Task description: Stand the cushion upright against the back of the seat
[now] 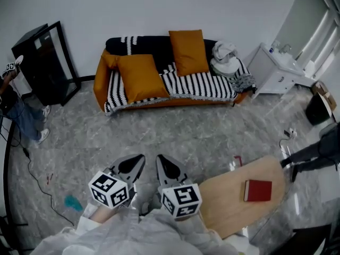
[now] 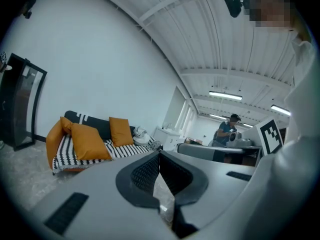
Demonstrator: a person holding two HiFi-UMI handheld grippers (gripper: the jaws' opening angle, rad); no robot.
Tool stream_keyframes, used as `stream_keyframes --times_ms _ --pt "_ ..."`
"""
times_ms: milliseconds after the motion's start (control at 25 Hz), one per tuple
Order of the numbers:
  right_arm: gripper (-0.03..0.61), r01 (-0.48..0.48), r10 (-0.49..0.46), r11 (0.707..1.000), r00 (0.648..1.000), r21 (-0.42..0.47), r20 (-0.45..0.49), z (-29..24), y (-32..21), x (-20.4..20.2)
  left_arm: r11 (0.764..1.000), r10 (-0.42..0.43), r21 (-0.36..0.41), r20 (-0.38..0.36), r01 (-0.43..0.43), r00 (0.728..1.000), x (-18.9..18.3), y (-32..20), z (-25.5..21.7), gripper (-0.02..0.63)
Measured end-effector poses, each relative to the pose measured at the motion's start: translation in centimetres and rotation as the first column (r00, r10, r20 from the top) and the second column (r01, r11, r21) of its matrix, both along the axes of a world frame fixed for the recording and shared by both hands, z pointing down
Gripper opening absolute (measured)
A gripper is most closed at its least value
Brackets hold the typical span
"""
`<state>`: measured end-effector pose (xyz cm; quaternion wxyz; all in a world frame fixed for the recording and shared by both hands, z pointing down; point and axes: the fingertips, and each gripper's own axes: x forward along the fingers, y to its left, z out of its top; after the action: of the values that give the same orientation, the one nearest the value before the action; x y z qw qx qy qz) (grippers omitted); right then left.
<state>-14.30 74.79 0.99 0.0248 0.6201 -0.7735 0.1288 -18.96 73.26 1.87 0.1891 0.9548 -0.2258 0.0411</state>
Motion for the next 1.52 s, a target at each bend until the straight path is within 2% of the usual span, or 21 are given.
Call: stream_keyframes --times_ms 320,640,1160,1520 --pt "0.012 -0.003 0.003 1.0 1.0 -0.003 -0.004 -0.1 -5.4 2.1 1.0 0.015 -0.027 0.001 -0.015 1.0 2.5 -4.6 0.7 0.008" --pt "0.014 0.048 -0.048 0.999 0.999 0.006 0.005 -0.5 -13.1 4.5 0.999 -0.048 -0.011 0.004 0.048 0.999 4.8 -12.0 0.3 0.008" --pt "0.013 0.097 -0.097 0.994 0.995 0.041 -0.023 -2.9 -26.9 12.6 0.994 -0.104 0.017 -0.015 0.104 0.995 12.7 -25.6 -2.0 0.008" --pt "0.013 0.138 -0.137 0.99 0.99 0.033 -0.022 -2.0 -32.1 16.1 0.99 -0.138 0.001 -0.013 0.138 0.99 16.4 -30.2 -0.8 0.008"
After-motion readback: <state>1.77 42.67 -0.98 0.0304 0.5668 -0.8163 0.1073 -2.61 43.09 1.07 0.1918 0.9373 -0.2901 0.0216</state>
